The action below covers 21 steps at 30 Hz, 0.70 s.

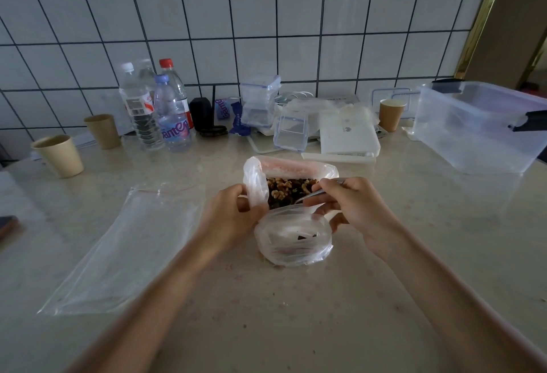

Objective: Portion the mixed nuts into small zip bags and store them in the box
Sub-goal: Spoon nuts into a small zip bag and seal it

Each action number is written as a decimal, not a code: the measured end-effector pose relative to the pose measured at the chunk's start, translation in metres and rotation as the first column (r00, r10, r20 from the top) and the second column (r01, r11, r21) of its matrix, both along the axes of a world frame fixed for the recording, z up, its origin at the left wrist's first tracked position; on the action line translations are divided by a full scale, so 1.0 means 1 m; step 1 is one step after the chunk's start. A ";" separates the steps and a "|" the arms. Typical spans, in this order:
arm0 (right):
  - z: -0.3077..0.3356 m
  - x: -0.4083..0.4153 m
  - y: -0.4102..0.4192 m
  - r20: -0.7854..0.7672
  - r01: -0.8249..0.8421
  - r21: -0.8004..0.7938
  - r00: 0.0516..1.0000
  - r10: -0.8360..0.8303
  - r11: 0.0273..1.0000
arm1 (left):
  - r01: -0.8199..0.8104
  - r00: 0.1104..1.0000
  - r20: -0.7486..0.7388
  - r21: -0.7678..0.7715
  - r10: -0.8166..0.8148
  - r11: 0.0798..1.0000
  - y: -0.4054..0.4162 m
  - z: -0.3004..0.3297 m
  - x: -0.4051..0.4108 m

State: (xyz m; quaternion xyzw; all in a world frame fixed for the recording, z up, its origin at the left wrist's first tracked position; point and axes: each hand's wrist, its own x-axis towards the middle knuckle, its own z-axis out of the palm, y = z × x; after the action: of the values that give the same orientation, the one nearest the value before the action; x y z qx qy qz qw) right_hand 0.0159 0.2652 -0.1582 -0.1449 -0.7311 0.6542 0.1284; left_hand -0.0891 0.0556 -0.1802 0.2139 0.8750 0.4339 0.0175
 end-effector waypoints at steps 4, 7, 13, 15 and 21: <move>0.002 0.000 0.002 0.001 0.017 -0.046 1.000 -0.017 0.999 | 0.005 0.997 0.077 0.109 -0.014 0.994 0.002 0.001 0.002; 0.004 -0.001 0.004 -0.004 0.055 -0.064 0.998 -0.056 0.996 | -0.008 0.989 0.145 0.192 -0.020 0.981 0.003 0.002 0.002; 0.001 -0.001 0.008 0.017 0.097 -0.152 0.995 -0.096 0.984 | -0.016 0.989 0.150 0.227 -0.018 0.974 0.003 0.004 0.004; 0.001 -0.001 0.009 0.018 0.099 -0.165 0.995 -0.098 0.981 | -0.016 0.989 0.147 0.224 -0.017 0.974 0.003 0.005 0.005; 0.002 0.000 0.010 -0.013 0.135 -0.182 0.990 -0.139 0.974 | 0.002 0.996 0.086 0.121 -0.013 0.993 -0.003 0.009 0.004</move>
State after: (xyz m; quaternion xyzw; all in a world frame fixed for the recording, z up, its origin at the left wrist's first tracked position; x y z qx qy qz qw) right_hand 0.0160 0.2751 -0.1559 -0.1977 -0.6551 0.7094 0.1687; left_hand -0.0849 0.0524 -0.1711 0.1988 0.8448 0.4948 0.0440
